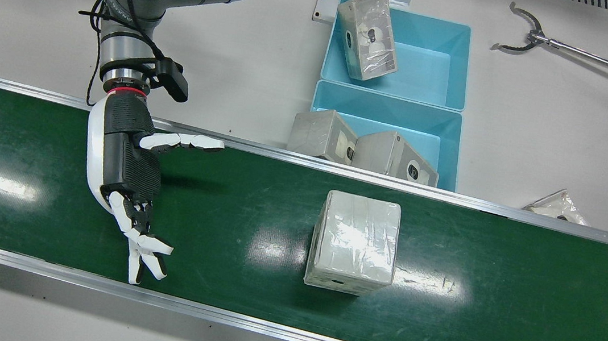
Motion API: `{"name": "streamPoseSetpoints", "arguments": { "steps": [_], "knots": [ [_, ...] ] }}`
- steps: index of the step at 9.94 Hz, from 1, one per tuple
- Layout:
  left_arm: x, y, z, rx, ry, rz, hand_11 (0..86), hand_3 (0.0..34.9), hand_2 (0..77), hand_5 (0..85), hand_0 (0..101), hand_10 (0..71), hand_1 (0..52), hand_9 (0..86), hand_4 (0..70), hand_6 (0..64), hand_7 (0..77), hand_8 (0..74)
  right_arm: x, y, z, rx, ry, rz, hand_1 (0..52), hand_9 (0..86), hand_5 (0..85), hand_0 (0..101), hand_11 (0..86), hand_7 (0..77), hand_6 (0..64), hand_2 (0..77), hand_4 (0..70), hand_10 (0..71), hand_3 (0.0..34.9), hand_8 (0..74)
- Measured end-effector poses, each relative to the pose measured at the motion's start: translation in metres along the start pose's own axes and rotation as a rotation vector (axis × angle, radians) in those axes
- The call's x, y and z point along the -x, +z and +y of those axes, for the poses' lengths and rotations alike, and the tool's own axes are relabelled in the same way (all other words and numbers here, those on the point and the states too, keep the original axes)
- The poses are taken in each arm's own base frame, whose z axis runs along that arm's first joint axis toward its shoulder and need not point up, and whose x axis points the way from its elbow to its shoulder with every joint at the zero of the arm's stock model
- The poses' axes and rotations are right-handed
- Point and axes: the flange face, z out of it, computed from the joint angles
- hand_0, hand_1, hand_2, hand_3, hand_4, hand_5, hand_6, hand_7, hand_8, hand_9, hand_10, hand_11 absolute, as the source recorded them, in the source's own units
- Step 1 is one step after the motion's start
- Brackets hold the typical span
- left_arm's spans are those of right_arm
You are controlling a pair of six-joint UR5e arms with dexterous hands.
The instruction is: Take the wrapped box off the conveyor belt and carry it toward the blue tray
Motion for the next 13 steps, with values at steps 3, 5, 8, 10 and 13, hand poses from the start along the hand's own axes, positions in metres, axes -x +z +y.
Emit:
{"name": "streamPoseSetpoints", "arguments": {
  "steps": [3, 5, 8, 10, 13],
  "knots": [
    [0.0, 0.0, 0.0, 0.0, 0.0, 0.0, 0.5, 0.0, 1.1, 1.1, 0, 0.5, 0.0, 0.0, 0.0, 0.5, 0.0, 0.5, 0.007, 0.001, -0.001, -0.001, -0.004, -0.01, 16.4, 3.3, 24.5, 50, 1.1, 6.5, 5.5, 12.0, 11.5, 0.0, 0.0, 0.0],
    [0.0, 0.0, 0.0, 0.0, 0.0, 0.0, 0.5, 0.0, 1.1, 1.1, 0, 0.5, 0.0, 0.0, 0.0, 0.5, 0.5, 0.5, 0.011, 0.001, -0.002, -0.002, -0.006, -0.015, 18.0, 2.2, 26.2, 50, 1.1, 3.3, 2.7, 10.4, 5.4, 0.0, 0.0, 0.0],
    [0.0, 0.0, 0.0, 0.0, 0.0, 0.0, 0.5, 0.0, 0.5, 1.1, 0, 0.0, 0.0, 0.0, 0.0, 0.5, 0.0, 0.5, 0.008, 0.001, -0.002, -0.003, -0.006, -0.01, 17.5, 2.2, 27.3, 50, 1.1, 6.0, 4.9, 14.2, 8.2, 0.0, 0.0, 0.0],
    [0.0, 0.0, 0.0, 0.0, 0.0, 0.0, 0.5, 0.0, 1.1, 1.1, 0, 0.5, 0.0, 0.0, 0.0, 0.5, 0.0, 0.5, 0.002, -0.001, -0.003, -0.006, -0.006, -0.001, 17.5, 3.3, 27.3, 50, 0.5, 6.0, 4.9, 14.2, 9.3, 0.0, 0.0, 0.0],
    [0.0, 0.0, 0.0, 0.0, 0.0, 0.0, 0.5, 0.0, 1.1, 1.1, 0, 0.5, 0.0, 0.0, 0.0, 0.5, 0.5, 0.5, -0.001, 0.0, -0.007, -0.014, -0.01, 0.002, 17.5, 3.3, 25.1, 50, 0.5, 6.0, 4.9, 14.2, 9.3, 0.0, 0.0, 0.0]
  ]
}}
